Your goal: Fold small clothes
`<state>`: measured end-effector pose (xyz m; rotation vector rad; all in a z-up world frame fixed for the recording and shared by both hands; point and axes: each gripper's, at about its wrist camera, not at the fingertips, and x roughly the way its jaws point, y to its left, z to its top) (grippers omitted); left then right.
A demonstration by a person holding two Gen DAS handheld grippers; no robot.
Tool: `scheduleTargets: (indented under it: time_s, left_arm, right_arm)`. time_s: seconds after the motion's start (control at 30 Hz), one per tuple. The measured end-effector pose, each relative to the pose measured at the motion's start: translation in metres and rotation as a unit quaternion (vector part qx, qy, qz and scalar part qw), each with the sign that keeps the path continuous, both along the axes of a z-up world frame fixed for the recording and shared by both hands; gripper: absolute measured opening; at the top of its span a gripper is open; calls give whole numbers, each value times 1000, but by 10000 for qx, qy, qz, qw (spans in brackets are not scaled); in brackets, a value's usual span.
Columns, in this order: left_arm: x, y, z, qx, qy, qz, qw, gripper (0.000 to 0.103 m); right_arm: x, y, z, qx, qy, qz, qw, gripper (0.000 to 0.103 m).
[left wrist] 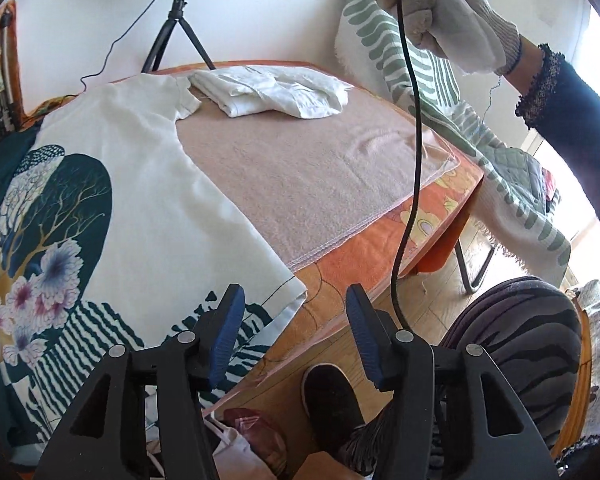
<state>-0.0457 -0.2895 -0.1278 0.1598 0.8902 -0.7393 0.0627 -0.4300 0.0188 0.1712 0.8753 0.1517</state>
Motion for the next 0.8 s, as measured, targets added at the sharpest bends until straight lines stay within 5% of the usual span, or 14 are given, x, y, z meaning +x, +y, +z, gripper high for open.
scheduleTargets:
  time_s: [0.23,0.37,0.43,0.57,0.8]
  left_arm:
    - [8,-14,-16,606,-233,173,9977,51]
    - [13,-17,-23,672,-257,193,9972,37]
    - [12,-18,-22,725,-376,163,9965,29]
    - [22,-10,-22,416,-197,269,9986,12]
    - [28,8,-20,-215,174,473,9985,4]
  right_arm:
    - [46,14,-34,304,174,288,9990,76]
    - [80,29,-60,551,422,424,9967,74]
    - [97,35,-78,781,687,435,9936,62]
    - [120,48,-117,1089,1213,437,9857,49]
    - [146,67,-169,641,1863,-37,9804,41]
